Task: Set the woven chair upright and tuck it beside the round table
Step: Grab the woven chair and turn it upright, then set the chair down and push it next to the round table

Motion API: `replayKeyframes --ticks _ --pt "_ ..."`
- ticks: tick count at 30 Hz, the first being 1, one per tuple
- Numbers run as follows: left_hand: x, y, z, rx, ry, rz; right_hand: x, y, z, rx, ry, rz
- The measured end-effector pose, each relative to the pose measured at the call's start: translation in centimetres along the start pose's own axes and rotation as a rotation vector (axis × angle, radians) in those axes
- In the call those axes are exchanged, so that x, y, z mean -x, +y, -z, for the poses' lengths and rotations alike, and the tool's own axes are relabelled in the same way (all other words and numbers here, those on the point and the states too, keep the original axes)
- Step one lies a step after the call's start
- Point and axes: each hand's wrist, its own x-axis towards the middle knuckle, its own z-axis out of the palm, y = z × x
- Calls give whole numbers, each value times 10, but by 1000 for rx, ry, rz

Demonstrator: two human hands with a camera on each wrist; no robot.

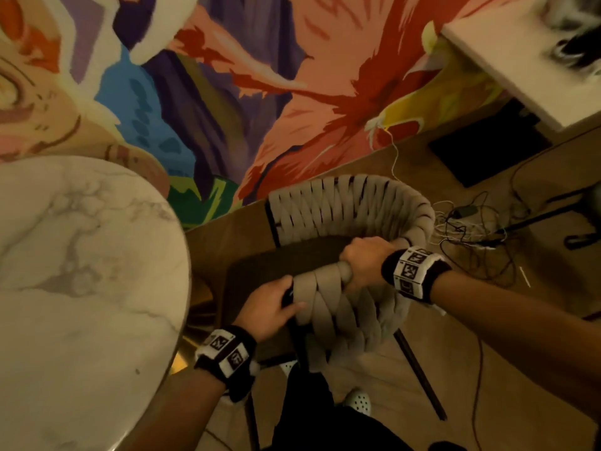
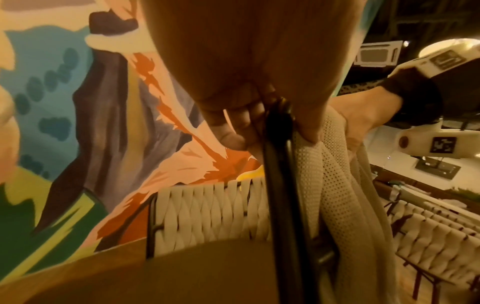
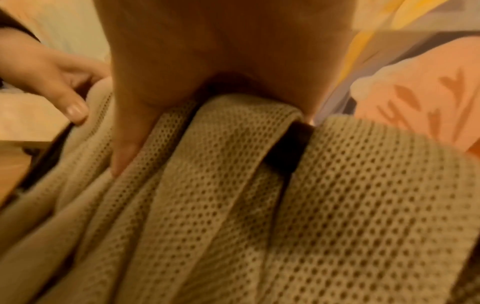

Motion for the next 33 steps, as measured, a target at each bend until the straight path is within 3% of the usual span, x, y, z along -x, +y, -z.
replayKeyframes --ticks 3,8,12,16,20,23,27,30,33 --pt "16 11 -10 -32 11 3 21 -5 -38 -3 86 -12" --pt "44 19 -81 -102 -102 133 36 -20 -133 -125 -63 -69" --pt "71 1 -154 -146 -297 245 42 -38 -215 -160 -182 -14" --pt "123 4 -204 -35 -252 391 39 -50 -320 -308 -181 40" --pt "161 11 -218 82 -293 574 66 -50 -330 -358 -293 88" --pt "178 -1 -228 166 -316 694 77 -35 -343 -470 -268 57" --pt "193 -13 -233 285 -217 829 113 -8 -337 -737 -139 -64" --pt "195 -9 -232 355 -211 858 139 39 -346 -947 -30 -291" --pt "194 -7 -228 414 -211 884 161 84 -362 -1220 2 -630"
